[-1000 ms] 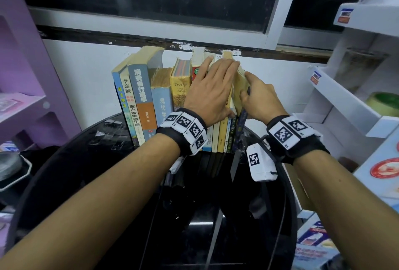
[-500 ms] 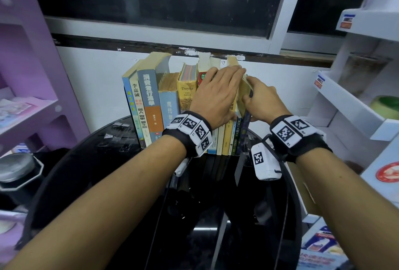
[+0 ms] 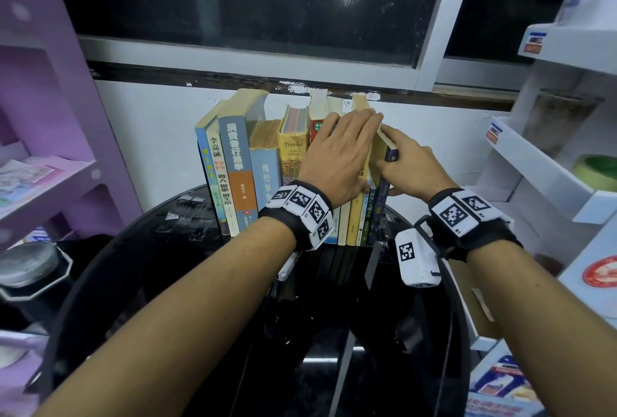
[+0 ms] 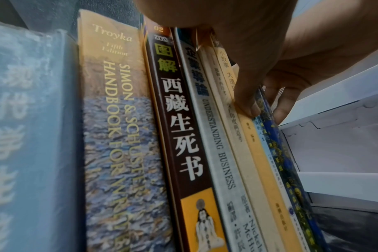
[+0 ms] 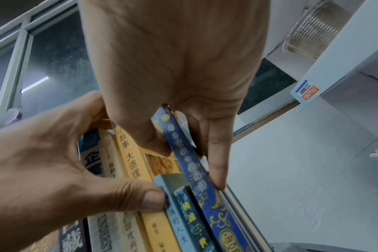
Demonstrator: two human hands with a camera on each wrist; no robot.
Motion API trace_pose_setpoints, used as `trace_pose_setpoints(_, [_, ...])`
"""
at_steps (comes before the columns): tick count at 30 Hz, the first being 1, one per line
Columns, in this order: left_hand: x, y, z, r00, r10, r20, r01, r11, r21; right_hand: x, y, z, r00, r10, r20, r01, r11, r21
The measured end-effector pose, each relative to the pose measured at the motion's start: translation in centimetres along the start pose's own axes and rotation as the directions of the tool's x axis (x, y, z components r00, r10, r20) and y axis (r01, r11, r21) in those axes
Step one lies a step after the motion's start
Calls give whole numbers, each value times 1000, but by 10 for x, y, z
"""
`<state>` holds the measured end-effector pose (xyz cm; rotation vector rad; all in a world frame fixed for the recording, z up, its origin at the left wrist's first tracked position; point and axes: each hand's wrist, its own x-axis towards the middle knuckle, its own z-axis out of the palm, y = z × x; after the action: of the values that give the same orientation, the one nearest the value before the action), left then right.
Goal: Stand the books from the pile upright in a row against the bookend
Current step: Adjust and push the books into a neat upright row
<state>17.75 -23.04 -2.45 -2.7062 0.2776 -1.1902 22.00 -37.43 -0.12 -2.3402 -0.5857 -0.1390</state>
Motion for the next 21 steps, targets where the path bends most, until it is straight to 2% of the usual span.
trace_pose_setpoints(8, [-1,-5,-5,999,42,-4,-42,998,-52,-8,-1,-7,996,-10,90,7,1000,27])
trace_pose_setpoints(12, [-6,-13,-12,998,44,-46,-48,993,-110,-14,3,-5,996,18,85,-25,997,75])
trace_pose_setpoints(17, [-19,-31,-28,994,-52,-97,30,976,-215,-22,-1,1,997,42,63,-50,990,129])
trace_pose_setpoints(21, [-36,-55,-44,969,-212,-130,171,948,-269,-32,-4,5,997,66,37,-72,983,170])
